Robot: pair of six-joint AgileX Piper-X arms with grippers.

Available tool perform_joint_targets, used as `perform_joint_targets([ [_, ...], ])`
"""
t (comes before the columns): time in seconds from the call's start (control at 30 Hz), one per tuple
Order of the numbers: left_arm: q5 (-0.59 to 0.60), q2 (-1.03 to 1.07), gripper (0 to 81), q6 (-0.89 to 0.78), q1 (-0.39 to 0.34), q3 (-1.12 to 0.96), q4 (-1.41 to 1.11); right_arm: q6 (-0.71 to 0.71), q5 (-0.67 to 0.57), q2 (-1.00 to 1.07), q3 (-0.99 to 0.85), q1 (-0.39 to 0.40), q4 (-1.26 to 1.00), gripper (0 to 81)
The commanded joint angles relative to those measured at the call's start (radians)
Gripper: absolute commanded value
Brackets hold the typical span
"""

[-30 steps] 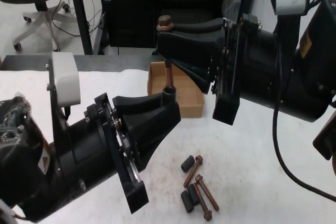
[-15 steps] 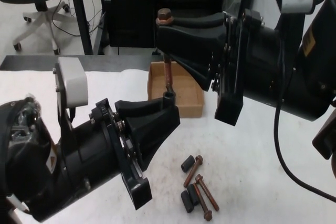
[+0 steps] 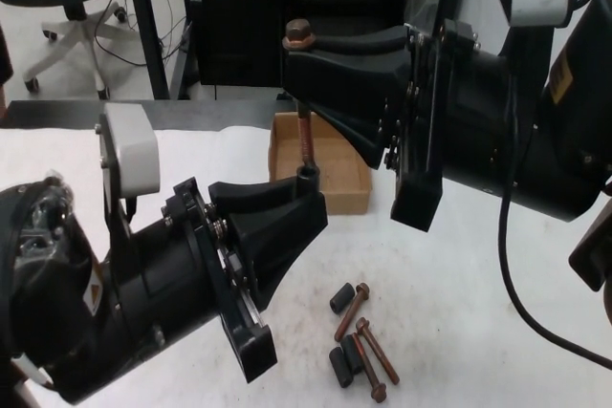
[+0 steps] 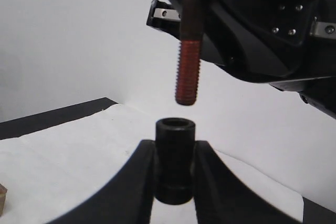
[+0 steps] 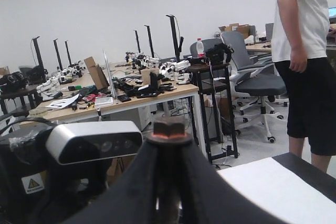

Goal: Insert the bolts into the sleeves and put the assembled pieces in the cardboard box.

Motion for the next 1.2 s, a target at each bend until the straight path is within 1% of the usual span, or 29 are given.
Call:
perform_joint_targets([
  [0.0,-0.008,-0.001,0.2,0.016,-0.001,-0.011,-0.022,-0.001,-0.007,-0.005,-0.004,0.000,-0.009,0.8],
  [0.2,-0.012,-0.001,0.2,0.016,-0.001,-0.011,-0.095,-0.001,-0.007,-0.005,-0.004,0.000,-0.009,0.8],
  [0.6,-0.016,-0.001,0.2,0.016,-0.001,-0.011,-0.095,-0.001,-0.007,-0.005,-0.004,0.000,0.000,0.8],
  [0.8,-0.082,-0.001,0.2,0.016,-0.001,-0.011,-0.131,-0.001,-0.007,-0.005,-0.004,0.000,0.012,0.8],
  [1.13,-0.083,-0.001,0.2,0.013,-0.001,-0.011,-0.154,-0.001,-0.007,-0.005,-0.004,0.000,0.012,0.1],
  [1.17,-0.083,-0.001,0.2,0.013,-0.001,-0.011,-0.154,-0.001,-0.007,-0.005,-0.004,0.000,0.012,2.2],
])
